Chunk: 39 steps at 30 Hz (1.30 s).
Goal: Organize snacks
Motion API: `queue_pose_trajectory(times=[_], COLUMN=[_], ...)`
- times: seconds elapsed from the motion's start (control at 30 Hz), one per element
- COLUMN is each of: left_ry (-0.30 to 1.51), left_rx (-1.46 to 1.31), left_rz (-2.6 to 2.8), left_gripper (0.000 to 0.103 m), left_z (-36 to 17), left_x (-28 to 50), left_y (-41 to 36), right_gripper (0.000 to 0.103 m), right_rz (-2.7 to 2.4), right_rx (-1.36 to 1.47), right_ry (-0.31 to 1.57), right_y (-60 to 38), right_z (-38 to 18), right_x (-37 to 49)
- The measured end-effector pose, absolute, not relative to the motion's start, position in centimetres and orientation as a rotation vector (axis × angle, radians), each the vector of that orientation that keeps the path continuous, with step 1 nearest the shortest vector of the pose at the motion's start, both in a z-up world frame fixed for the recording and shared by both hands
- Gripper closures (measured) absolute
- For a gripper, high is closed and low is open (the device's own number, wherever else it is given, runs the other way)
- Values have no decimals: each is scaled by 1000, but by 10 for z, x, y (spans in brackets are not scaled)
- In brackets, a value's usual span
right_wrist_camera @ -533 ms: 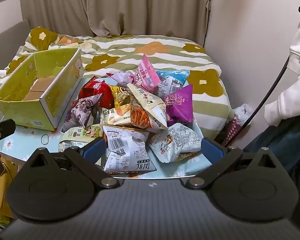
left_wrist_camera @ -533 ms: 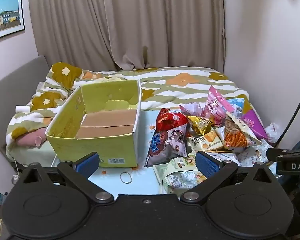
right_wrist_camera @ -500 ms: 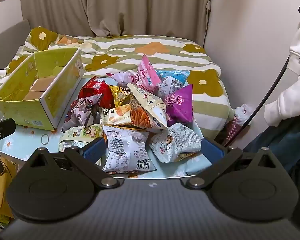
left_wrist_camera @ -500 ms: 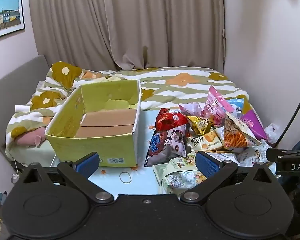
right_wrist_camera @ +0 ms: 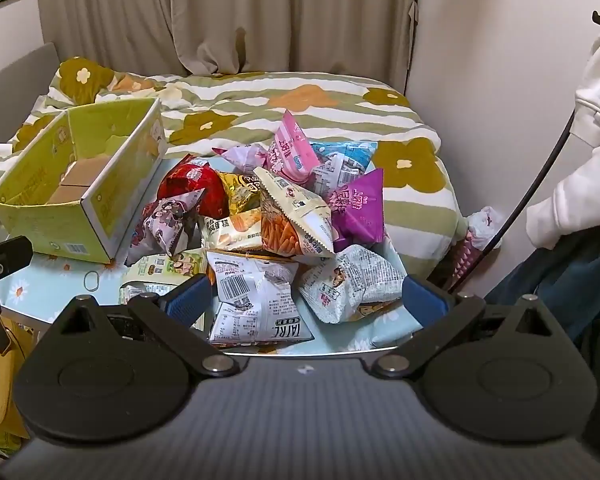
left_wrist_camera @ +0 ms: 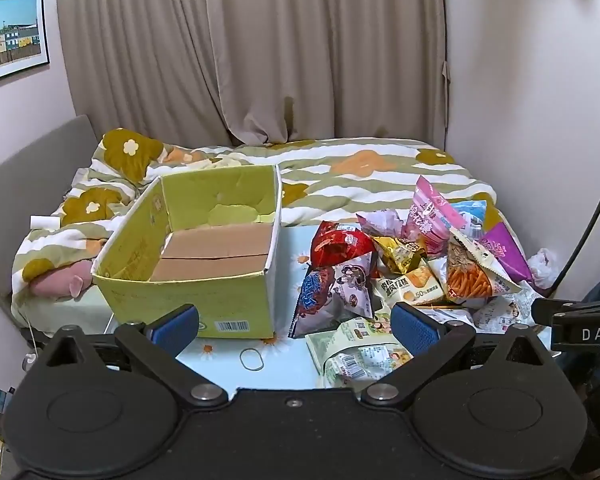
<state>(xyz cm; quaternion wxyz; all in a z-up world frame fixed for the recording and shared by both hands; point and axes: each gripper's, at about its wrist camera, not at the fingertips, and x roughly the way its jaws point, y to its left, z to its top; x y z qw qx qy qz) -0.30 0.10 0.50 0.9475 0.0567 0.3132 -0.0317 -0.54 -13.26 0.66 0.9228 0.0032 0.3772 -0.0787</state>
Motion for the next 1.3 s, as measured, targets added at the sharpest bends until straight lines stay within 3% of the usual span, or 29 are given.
queue_pose_trajectory(times=[1.3], left_ry=[656], left_rx=[116], left_rz=[-65], left_gripper=[0], left_z=[-3], left_x=[-1], left_y=[7], right_gripper=[0], right_rz=[-167], right_rx=[26], right_ry=[781], right_y=[-133], right_z=[4], right_x=[-3])
